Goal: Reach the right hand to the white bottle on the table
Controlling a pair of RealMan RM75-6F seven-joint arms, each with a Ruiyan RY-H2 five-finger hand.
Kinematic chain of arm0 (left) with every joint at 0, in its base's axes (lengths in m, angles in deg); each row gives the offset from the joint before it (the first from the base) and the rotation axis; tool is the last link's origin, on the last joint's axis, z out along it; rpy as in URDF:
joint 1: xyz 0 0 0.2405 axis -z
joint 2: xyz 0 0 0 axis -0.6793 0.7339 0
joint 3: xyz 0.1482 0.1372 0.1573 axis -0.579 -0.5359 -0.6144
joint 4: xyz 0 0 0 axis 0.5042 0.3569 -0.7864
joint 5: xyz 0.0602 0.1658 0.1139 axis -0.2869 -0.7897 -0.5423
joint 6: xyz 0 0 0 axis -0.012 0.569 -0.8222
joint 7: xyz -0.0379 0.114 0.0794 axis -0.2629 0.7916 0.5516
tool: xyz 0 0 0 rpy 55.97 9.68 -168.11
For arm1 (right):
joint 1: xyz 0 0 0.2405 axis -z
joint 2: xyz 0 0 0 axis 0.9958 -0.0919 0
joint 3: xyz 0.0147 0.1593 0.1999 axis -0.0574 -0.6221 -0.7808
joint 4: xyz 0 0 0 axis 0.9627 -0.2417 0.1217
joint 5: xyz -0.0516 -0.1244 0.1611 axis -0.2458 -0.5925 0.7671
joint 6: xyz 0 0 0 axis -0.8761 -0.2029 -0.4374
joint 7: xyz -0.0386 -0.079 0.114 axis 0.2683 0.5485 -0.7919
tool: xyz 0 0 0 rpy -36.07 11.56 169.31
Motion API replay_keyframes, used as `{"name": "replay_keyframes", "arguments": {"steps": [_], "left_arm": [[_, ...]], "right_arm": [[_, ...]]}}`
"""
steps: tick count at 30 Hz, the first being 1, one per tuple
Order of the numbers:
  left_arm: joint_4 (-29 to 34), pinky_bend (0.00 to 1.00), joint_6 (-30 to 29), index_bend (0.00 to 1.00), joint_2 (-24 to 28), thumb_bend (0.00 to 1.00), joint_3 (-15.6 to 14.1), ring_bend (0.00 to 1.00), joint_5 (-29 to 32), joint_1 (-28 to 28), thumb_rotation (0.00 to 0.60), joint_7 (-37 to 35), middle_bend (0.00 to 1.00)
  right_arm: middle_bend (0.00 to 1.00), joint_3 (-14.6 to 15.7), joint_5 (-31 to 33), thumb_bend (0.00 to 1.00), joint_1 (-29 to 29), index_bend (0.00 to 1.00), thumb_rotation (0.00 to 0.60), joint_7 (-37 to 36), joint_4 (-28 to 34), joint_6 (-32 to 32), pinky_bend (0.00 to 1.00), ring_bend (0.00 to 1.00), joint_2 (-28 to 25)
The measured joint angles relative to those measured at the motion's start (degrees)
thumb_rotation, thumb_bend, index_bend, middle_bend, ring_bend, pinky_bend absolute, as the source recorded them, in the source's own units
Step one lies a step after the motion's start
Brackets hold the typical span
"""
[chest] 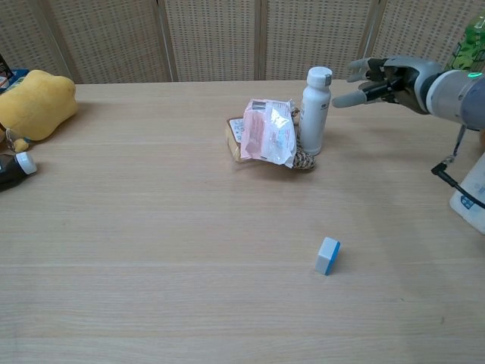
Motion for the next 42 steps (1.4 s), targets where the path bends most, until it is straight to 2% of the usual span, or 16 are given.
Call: {"name": "replay_keyframes", "arguments": {"steps": [7,12,22,24,26,27,28,29,31,34,36,42], "left_arm": [[-0.93,0.0,0.63,0.2,-0.46,0.0,-0.01,0.0,0.82,0.17,0.6,0.2,0.0],[-1.48,0.0,0.63,0.2,-0.7,0.0,0.17,0.0,1.34,0.2,0.6,0.49,0.0],[-2.71,0.0,1.38,0.2,-1.42,0.0,0.2,0.0,2.35,0.42,0.6,0.78,0.0],[-2.85,0.0,1.24,0.2,-1.51,0.0,0.24,0.0,2.43,0.4,0.6,0.91,0.0],[-2.89,0.0,1.13,0.2,-1.56,0.0,0.31,0.0,2.53,0.37,0.6,0.88,0.0],[-2.96,0.0,1.08,0.2,-1.58,0.0,0.33,0.0,2.55,0.36,0.6,0.88,0.0],[-3.02,0.0,1.06,0.2,-1.59,0.0,0.33,0.0,2.55,0.35,0.6,0.9,0.0],[-3.04,0.0,1.08,0.2,-1.6,0.0,0.31,0.0,2.56,0.35,0.6,0.9,0.0],[-3.13,0.0,1.1,0.2,-1.66,0.0,0.29,0.0,2.54,0.37,0.6,0.89,0.0],[-3.22,0.0,1.21,0.2,-1.76,0.0,0.19,0.0,2.55,0.39,0.6,0.95,0.0],[-3.25,0.0,1.2,0.2,-1.76,0.0,0.2,0.0,2.55,0.4,0.6,0.9,0.0],[-3.17,0.0,0.91,0.2,-1.67,0.0,0.28,0.0,2.37,0.35,0.6,0.66,0.0]], "right_arm": [[0.0,-0.46,-3.94,0.0,-1.12,0.0,0.6,-8.09,-3.6,-2.32,0.0,0.0,3.61],[0.0,-0.48,-6.97,0.0,-2.74,0.0,0.6,-12.94,-8.46,-3.42,0.0,0.0,6.64],[0.0,-1.05,-9.58,0.0,-6.72,0.0,0.6,-18.1,-17.86,-3.19,0.0,0.0,12.31],[0.01,-1.31,-9.78,0.0,-7.3,0.08,0.6,-19.12,-20.2,-2.46,0.0,0.0,13.56],[0.1,-1.61,-9.82,0.0,-7.67,0.2,0.6,-19.9,-22.36,-1.38,0.01,0.0,14.75],[0.21,-1.82,-9.75,0.0,-7.89,0.26,0.6,-20.27,-23.92,-0.71,0.06,0.02,15.58],[0.28,-1.98,-9.65,0.0,-8.05,0.27,0.6,-20.54,-25.13,-0.25,0.11,0.04,16.22],[0.37,-2.21,-9.48,0.0,-8.25,0.3,0.6,-21.0,-26.75,0.3,0.21,0.09,17.08],[0.53,-2.41,-9.3,0.0,-8.5,0.42,0.6,-21.89,-29.01,0.85,0.4,0.24,18.26],[0.71,-2.35,-9.36,0.0,-8.81,0.57,0.6,-23.32,-32.13,1.68,0.62,0.42,19.89],[0.77,-2.09,-9.66,0.0,-9.01,0.6,0.6,-24.45,-33.68,2.17,0.7,0.48,20.74],[0.83,-1.1,-11.03,0.0,-9.16,0.62,0.6,-26.86,-34.52,3.7,0.8,0.55,21.09]]}}
